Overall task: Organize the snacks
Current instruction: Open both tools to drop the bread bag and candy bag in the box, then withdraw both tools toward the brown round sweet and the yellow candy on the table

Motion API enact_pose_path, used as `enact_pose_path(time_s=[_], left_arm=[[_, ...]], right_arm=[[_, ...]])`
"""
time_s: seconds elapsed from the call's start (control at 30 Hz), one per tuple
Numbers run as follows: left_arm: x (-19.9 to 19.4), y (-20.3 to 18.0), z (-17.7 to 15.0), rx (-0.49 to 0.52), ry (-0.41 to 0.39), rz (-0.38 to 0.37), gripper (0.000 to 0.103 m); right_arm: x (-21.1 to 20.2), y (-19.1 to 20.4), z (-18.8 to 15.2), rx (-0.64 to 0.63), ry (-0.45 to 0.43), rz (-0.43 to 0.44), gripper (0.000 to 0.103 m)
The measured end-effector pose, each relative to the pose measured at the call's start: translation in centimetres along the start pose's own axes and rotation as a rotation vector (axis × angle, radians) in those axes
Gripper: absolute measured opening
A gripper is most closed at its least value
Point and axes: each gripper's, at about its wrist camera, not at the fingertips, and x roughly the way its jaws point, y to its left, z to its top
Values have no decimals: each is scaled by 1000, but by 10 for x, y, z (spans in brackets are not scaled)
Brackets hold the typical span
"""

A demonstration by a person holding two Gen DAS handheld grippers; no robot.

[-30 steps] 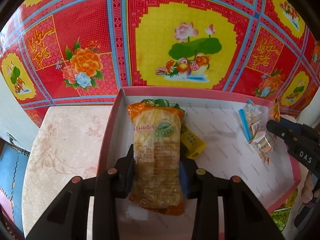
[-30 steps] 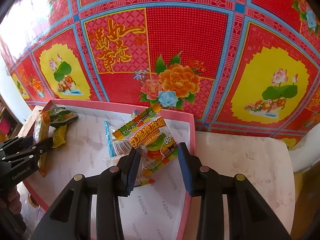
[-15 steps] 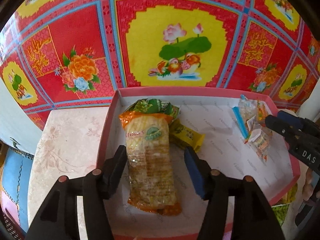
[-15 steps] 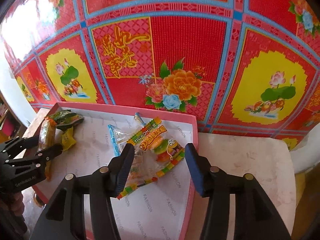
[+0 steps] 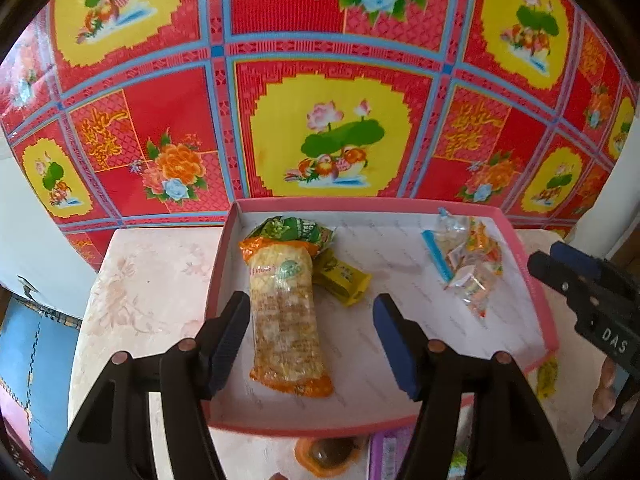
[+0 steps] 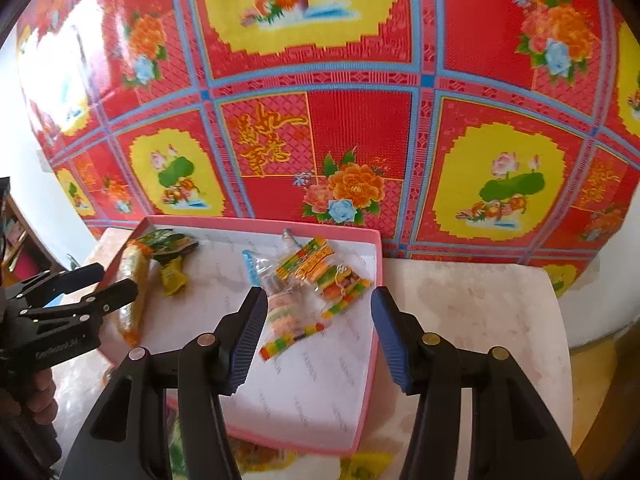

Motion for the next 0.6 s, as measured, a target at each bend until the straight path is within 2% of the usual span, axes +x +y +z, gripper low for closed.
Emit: enact_pose_path(time_s=[0.27,0.6], left_arm=[[-24,28,-12,-14,-7,0,67],[-49,24,-21,-23,-11,3,67]], right_arm=[[-28,4,-16,9,-4,-4,55],[-52,3,-34,30,4,-17,55]])
